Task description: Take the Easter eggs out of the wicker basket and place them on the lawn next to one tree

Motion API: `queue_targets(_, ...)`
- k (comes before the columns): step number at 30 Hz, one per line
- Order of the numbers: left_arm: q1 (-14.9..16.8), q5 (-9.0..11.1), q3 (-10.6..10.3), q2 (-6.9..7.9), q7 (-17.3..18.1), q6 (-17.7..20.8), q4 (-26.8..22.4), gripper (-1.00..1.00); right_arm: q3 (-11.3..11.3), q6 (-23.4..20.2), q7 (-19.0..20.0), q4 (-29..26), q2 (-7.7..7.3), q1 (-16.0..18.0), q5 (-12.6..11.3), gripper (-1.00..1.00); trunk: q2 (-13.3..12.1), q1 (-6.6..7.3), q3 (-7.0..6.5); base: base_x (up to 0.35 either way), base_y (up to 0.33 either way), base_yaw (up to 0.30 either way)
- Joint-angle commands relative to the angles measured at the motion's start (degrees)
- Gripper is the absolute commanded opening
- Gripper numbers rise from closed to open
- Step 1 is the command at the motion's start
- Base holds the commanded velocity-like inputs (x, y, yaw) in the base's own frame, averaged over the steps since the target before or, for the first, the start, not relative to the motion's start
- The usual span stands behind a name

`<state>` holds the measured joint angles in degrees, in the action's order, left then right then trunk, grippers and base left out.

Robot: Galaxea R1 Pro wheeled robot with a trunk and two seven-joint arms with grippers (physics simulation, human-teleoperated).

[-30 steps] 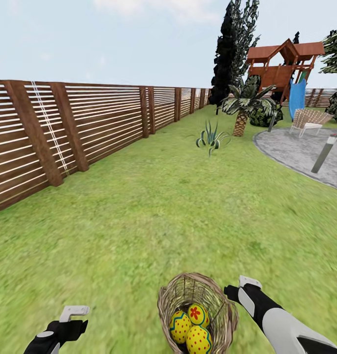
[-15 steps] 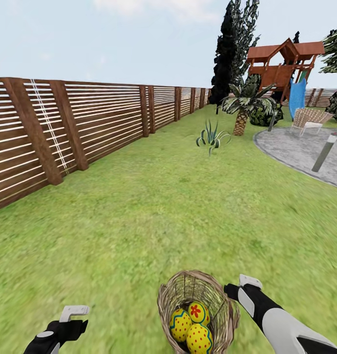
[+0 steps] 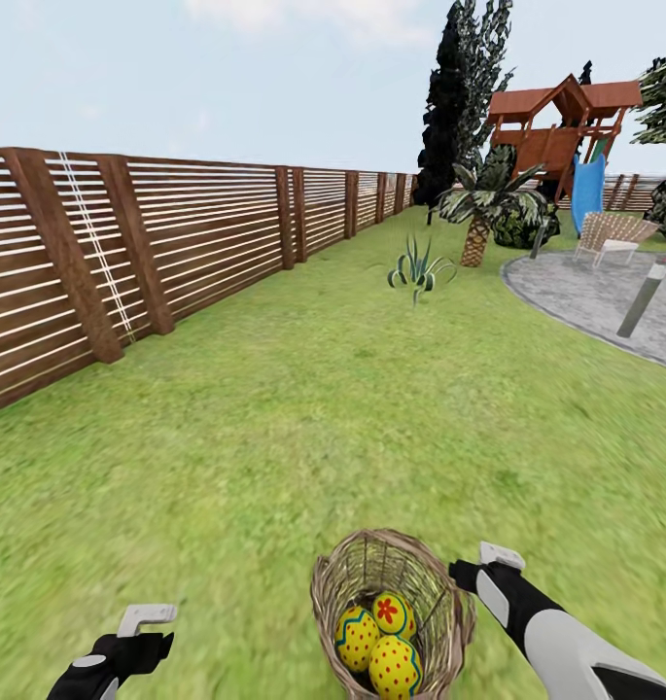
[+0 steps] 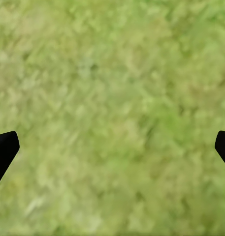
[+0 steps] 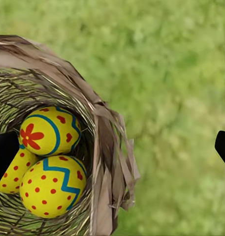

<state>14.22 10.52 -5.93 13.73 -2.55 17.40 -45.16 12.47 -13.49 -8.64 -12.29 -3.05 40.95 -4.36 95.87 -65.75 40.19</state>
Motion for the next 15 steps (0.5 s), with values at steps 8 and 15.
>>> queue_targets(8,0.02,0.56,-0.22,0.07,-0.27,0.26,-0.10,1.00,-0.22,-0.39,-0.24,0.13,-0.27,0.01,-0.42,1.00,3.25,-1.76,1.49,0.000,0.000,0.000)
queue_targets(15,0.02,0.56,-0.23,0.07,-0.27,0.26,-0.07,1.00,-0.25,-0.40,-0.16,0.83,-0.28,0.00,-0.39,1.00,6.06,-3.30,2.75,0.000,0.000,0.000)
